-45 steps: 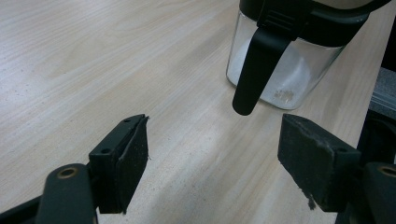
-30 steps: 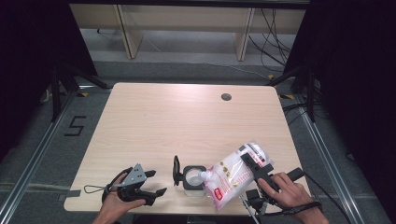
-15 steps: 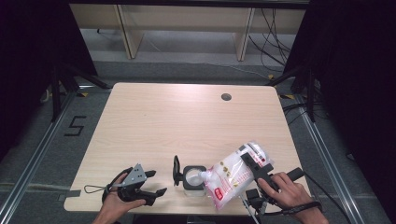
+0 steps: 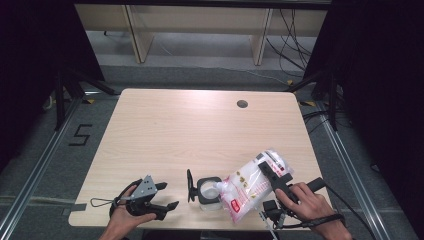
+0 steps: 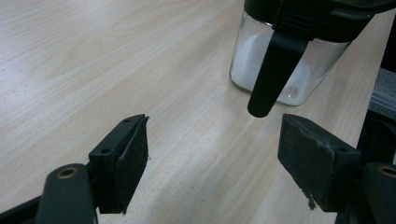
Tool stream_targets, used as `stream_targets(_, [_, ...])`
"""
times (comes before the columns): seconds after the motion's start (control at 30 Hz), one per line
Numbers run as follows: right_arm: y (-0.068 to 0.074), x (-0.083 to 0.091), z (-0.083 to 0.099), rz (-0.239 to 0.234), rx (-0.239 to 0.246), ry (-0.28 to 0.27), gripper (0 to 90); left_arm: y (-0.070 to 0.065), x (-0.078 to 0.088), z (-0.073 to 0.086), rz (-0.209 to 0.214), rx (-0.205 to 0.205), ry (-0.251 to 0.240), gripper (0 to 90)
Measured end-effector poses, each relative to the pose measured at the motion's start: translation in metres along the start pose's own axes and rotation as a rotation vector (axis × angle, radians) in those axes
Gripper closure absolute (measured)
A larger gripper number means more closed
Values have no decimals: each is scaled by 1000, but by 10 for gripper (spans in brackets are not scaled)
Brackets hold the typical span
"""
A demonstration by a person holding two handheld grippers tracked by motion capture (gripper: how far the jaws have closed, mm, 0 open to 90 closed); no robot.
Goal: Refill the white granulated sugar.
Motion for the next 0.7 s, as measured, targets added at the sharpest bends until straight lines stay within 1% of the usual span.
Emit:
stream_targets(0.03, [0,0,0,3,5,2,464,-2,-1,-1,9,15,-15,239])
stream_targets(0.07, [0,0,0,3,5,2,464,-1,0,0,8,18,-13,239])
stream_targets(0.1, [0,1,0,5,9,0,465,-1,-1,-1,4,17,-25,239])
stream_targets(0.13, [-1,3,-2,3,21,-7,467,-1,0,-1,3,17,-16,239])
stream_targets(0.17, [-1,3,-3,11,15,-8,469,0,0,-1,6,-17,-10,239])
stream_targets(0.23, [-1,4,-4,12,21,-15,470,0,0,-1,5,-17,-12,239])
stream_targets(0.27, [-3,3,-8,18,23,-27,472,-1,0,-1,3,12,-21,239])
stream_targets(0.3, [-3,3,-8,18,23,-27,472,-1,0,-1,3,12,-21,239])
stream_targets(0.33, [-2,4,-8,10,12,-24,473,-1,1,-1,3,15,-19,239])
stream_targets(0.37, [-2,4,-8,10,12,-24,473,-1,1,-1,3,15,-19,239])
stream_targets(0.43, [-3,4,-8,18,12,-31,474,-1,0,-1,4,9,-21,239])
stream_targets(0.47, [-2,5,-7,22,-2,-23,475,-1,0,-1,4,8,-21,239])
stream_targets(0.5, [-2,5,-6,18,-4,-25,475,0,1,-1,6,-14,-11,239])
stream_targets(0.53, [-1,6,-6,1,-3,-24,476,0,1,-1,5,-18,-8,239])
stream_targets(0.57, [-1,6,-6,1,-3,-24,476,0,1,-1,5,-18,-8,239])
stream_targets(0.6, [-2,5,-6,23,-20,-31,476,0,0,-2,5,-15,-17,239])
stream_targets(0.67, [-2,5,-6,25,-22,-32,476,0,0,-2,6,-15,-18,239])
stream_targets(0.7, [0,6,-5,22,-31,-27,476,-2,0,-2,4,8,-20,239])
Point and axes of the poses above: each handheld gripper's, and its own axes: x roughly backward along the jaws, z roughly out of its underside, y roughly to its left, the point moved 6 cm from there along -x, roughly forward along the jaws, and after that the axes turned 4 degrees about x, right-handed, at the moved point
